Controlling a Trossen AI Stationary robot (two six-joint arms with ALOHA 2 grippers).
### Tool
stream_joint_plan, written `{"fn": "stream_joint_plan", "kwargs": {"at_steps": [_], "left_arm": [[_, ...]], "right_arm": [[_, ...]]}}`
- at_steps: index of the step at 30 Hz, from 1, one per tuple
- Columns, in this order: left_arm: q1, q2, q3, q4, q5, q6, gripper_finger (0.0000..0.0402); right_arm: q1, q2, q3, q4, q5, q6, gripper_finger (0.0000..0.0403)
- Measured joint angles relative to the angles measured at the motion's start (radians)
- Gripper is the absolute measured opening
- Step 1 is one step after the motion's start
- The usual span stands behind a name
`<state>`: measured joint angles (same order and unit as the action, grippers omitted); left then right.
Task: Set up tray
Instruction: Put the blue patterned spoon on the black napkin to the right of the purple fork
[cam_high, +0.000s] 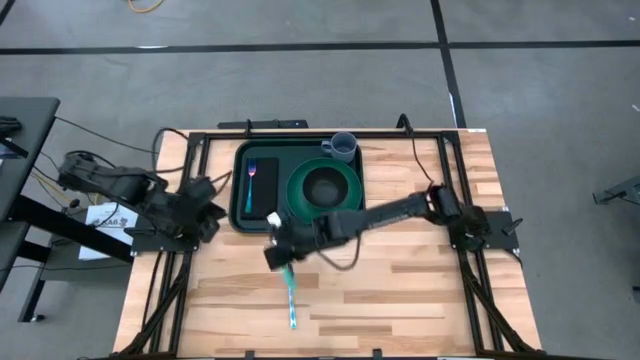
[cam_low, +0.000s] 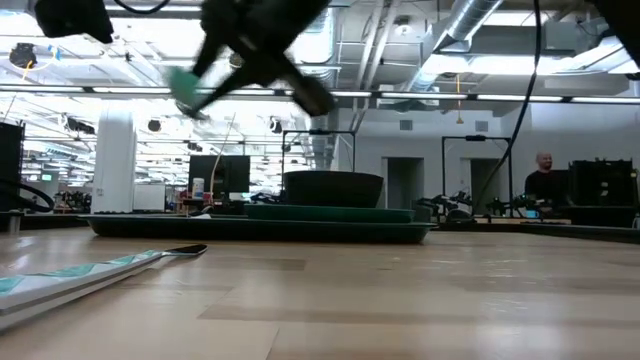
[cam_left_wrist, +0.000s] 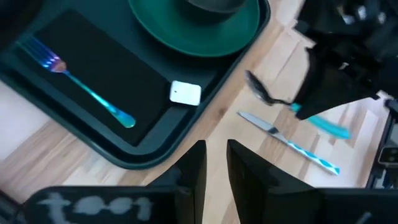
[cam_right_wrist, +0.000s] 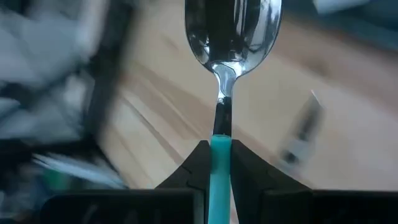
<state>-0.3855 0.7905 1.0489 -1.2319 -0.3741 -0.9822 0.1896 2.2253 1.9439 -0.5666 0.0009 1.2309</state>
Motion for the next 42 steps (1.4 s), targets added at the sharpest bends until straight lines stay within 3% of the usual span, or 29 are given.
{"fn": "stream_joint_plan", "kwargs": {"at_steps": [6,12,23,33,42], "left_arm": [[0.001,-0.047,0.0,-0.033,-0.042,-0.01,0.0051],[0.001,-0.04,0.0,-0.068,-0.091,-0.027,0.0051],[0.166,0.077,0.0,-0.063,-0.19,-0.104,0.0051],[0.363,0.126,0.0,0.232,0.002,0.11,0.0051],[0.437,0.134,0.0,0.173,0.104,0.13,0.0051]], "right_arm": [[-0.141,0.003,0.002,0.218,-0.029,-0.004,0.003],[-0.24,0.005,0.002,0.255,-0.034,0.0,0.003],[-0.204,0.006,0.052,0.283,-0.023,-0.144,0.003],[-0.17,0.006,0.063,0.276,0.003,-0.212,0.003],[-0.185,0.006,0.062,0.287,0.004,-0.217,0.003]]}}
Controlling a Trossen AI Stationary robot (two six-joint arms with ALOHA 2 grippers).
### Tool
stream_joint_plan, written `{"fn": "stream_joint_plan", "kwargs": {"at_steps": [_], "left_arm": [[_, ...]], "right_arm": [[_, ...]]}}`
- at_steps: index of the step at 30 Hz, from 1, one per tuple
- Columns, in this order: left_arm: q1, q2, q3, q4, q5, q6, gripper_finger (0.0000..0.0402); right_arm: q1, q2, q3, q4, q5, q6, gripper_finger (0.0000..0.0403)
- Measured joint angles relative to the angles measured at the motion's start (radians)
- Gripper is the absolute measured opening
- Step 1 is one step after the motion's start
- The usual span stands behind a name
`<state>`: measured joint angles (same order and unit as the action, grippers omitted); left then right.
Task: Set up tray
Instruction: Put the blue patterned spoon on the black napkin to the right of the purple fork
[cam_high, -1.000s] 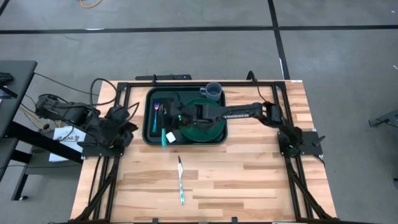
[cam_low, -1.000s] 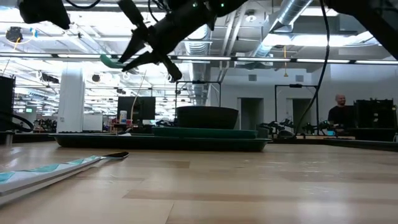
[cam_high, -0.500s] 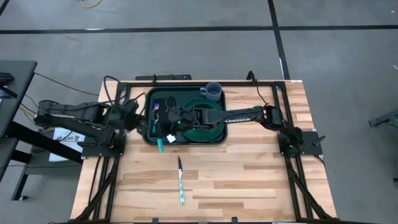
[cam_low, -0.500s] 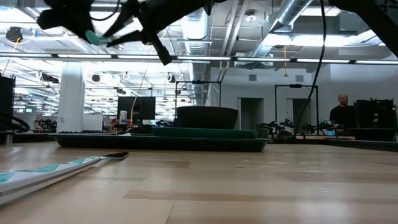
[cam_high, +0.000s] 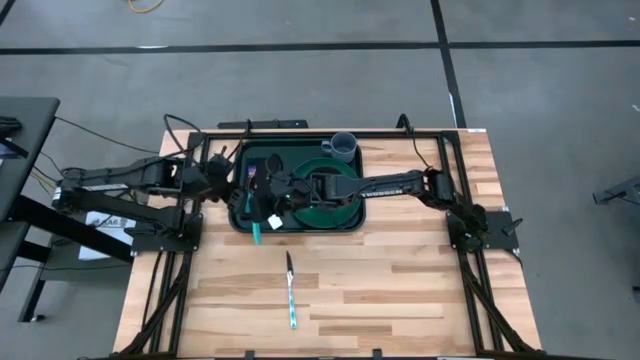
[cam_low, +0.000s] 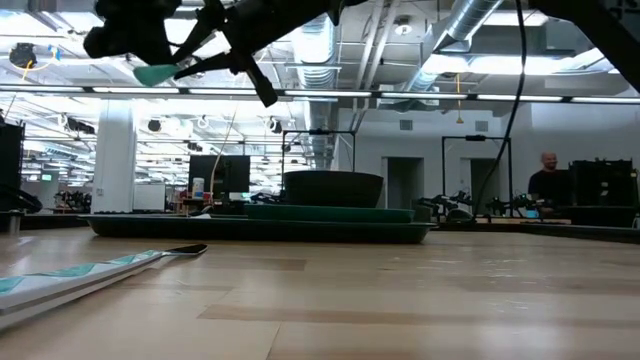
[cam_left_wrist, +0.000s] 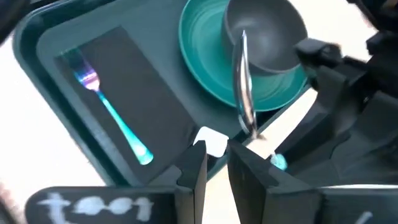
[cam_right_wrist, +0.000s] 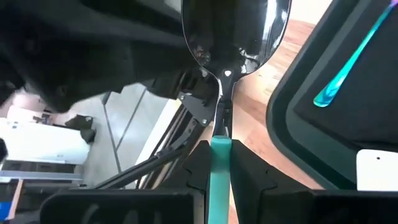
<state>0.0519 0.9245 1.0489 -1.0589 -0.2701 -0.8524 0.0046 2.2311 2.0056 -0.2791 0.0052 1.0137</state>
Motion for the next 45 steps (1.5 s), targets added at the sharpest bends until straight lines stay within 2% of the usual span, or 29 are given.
{"fn": "stream_joint_plan", "kwargs": {"at_steps": [8,12,20,25,39,45], "left_arm": [[0.001,-0.046,0.0,0.03,-0.038,0.047,0.0052],[0.021,-0.075,0.0,0.075,-0.04,0.048,0.0066],[0.114,-0.065,0.0,0.118,0.03,0.06,0.0118],[0.159,-0.057,0.0,0.152,0.065,0.077,0.0133],[0.187,0.051,0.0,0.164,0.091,0.109,0.0132],[0.21,0.054,0.0,0.164,0.079,0.12,0.0097]], "right_arm": [[-0.048,0.0,0.0,-0.004,0.0,0.014,0.003],[-0.072,0.0,0.0,-0.001,-0.006,0.009,0.003],[-0.077,0.0,0.0,0.065,-0.026,-0.019,0.003],[-0.077,0.0,0.0,0.064,-0.03,-0.028,0.003],[-0.08,0.0,-0.002,0.06,-0.056,-0.056,0.003],[-0.081,0.0,-0.002,0.05,-0.053,-0.053,0.003]]}}
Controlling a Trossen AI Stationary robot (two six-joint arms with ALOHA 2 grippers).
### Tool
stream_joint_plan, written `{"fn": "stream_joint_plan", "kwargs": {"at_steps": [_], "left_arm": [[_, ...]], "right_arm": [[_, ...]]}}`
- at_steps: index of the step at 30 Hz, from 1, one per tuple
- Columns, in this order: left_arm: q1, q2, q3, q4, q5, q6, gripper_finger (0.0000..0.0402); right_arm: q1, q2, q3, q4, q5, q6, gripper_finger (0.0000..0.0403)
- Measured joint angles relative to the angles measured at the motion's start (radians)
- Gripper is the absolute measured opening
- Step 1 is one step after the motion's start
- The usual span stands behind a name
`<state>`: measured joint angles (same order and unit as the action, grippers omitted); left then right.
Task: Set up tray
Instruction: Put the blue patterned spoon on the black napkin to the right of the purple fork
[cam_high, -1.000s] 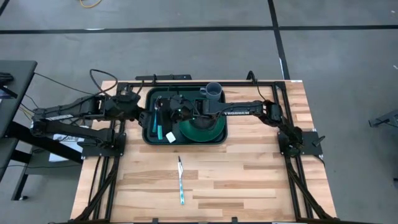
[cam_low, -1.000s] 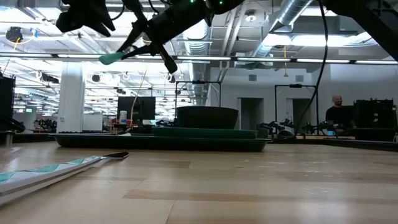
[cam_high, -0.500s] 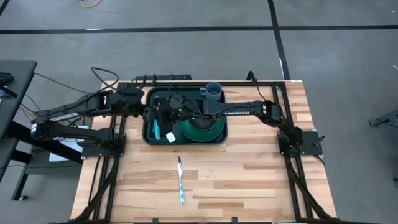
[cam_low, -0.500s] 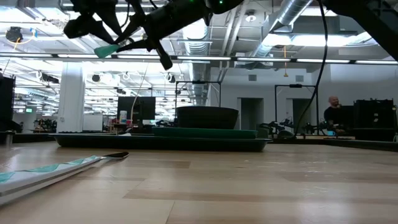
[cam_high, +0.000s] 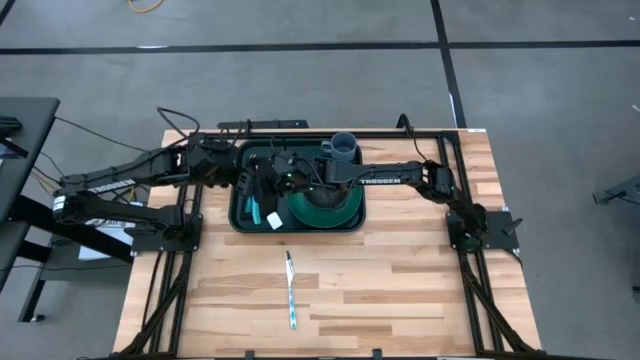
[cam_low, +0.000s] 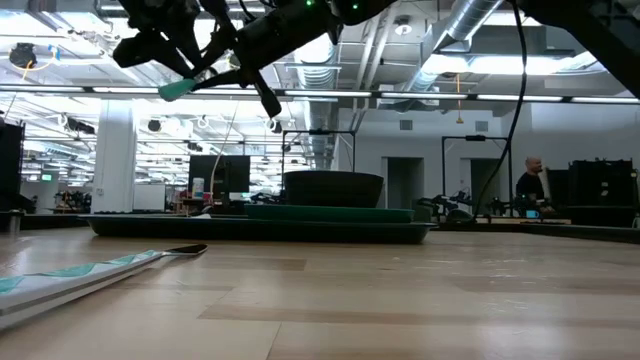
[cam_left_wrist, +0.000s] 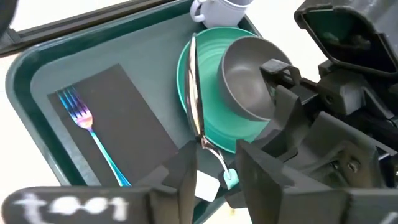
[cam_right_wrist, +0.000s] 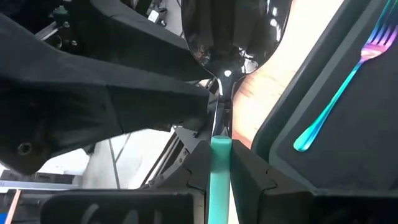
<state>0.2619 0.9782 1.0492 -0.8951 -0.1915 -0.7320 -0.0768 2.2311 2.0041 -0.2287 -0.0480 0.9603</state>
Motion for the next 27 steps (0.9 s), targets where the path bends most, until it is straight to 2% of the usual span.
{"fn": "stream_joint_plan", "kwargs": {"at_steps": [7,12,15,27], "left_arm": [[0.029,-0.003,0.0,-0.001,-0.007,0.01,0.0031],[0.032,-0.003,0.0,0.002,-0.028,0.015,0.0016],[0.032,-0.004,0.0,0.015,-0.034,0.028,0.0027],[0.032,-0.004,0.0,0.012,-0.064,0.032,0.0122]], "right_arm": [[-0.004,0.0,0.0,0.001,0.003,0.005,0.003],[-0.005,0.0,0.0,0.004,0.004,0.004,0.003],[-0.006,0.0,0.0,0.005,0.004,0.004,0.003],[-0.006,0.0,0.0,0.001,0.0,0.001,0.003]]}}
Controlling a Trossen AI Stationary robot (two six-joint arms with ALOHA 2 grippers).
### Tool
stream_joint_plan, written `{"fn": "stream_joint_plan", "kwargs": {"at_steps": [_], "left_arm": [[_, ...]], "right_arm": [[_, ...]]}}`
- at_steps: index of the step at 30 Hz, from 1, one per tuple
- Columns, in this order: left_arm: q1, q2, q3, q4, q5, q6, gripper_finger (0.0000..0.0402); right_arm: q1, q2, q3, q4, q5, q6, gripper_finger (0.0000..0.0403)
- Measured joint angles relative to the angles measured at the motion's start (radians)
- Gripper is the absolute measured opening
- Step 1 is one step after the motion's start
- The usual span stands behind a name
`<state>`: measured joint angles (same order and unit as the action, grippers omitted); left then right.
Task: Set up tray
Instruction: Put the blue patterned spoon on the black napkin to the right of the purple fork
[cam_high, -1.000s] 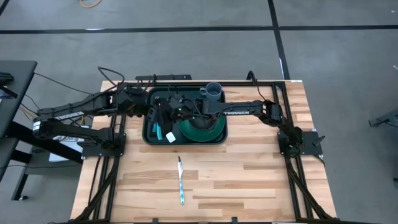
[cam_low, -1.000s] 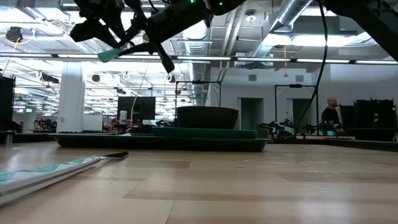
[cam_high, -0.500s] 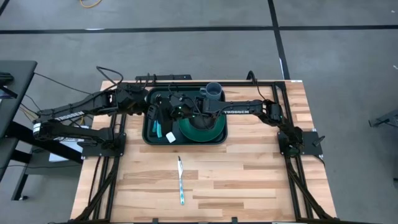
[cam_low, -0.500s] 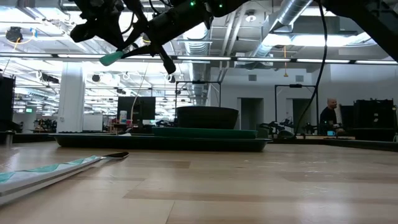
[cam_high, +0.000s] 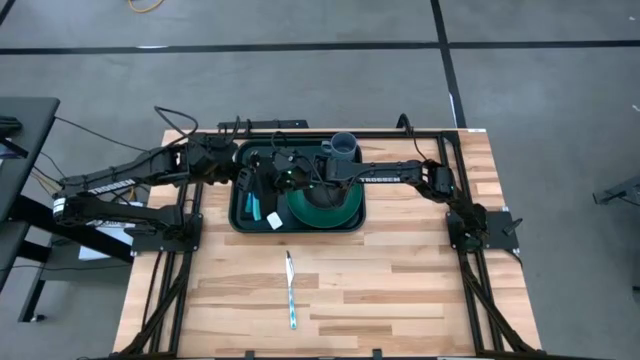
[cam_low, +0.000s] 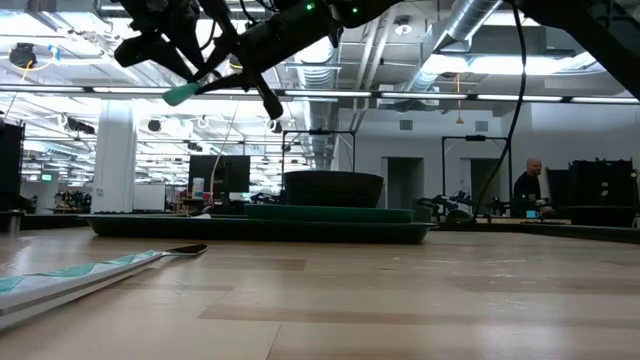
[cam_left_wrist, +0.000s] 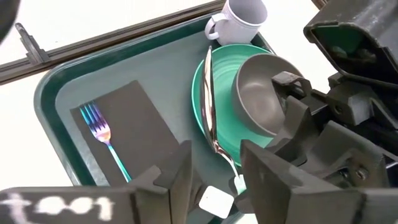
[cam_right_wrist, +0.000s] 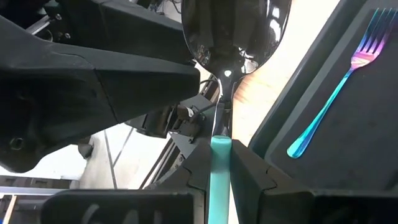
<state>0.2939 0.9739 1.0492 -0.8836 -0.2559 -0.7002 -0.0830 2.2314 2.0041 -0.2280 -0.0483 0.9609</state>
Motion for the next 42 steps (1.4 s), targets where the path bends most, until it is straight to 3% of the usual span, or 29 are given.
{"fn": "stream_joint_plan", "kwargs": {"at_steps": [9,19,31,36,42], "left_arm": [[0.0,-0.002,0.0,0.001,-0.027,-0.006,0.0133],[0.001,0.0,0.0,0.034,0.056,0.05,0.0133],[0.002,0.0,-0.001,0.034,0.06,0.048,0.0131],[0.002,0.001,-0.001,0.03,0.061,0.048,0.0099],[0.002,0.0,0.0,0.03,0.061,0.061,0.0018]], "right_arm": [[0.0,0.002,0.0,0.028,0.001,-0.028,0.003],[0.0,0.002,0.0,0.042,-0.052,-0.118,0.0029],[0.001,0.002,0.001,0.042,-0.064,-0.131,0.0029],[0.001,0.002,0.001,0.042,-0.067,-0.131,0.0029],[0.001,0.002,0.001,0.042,-0.072,-0.131,0.0028]]}}
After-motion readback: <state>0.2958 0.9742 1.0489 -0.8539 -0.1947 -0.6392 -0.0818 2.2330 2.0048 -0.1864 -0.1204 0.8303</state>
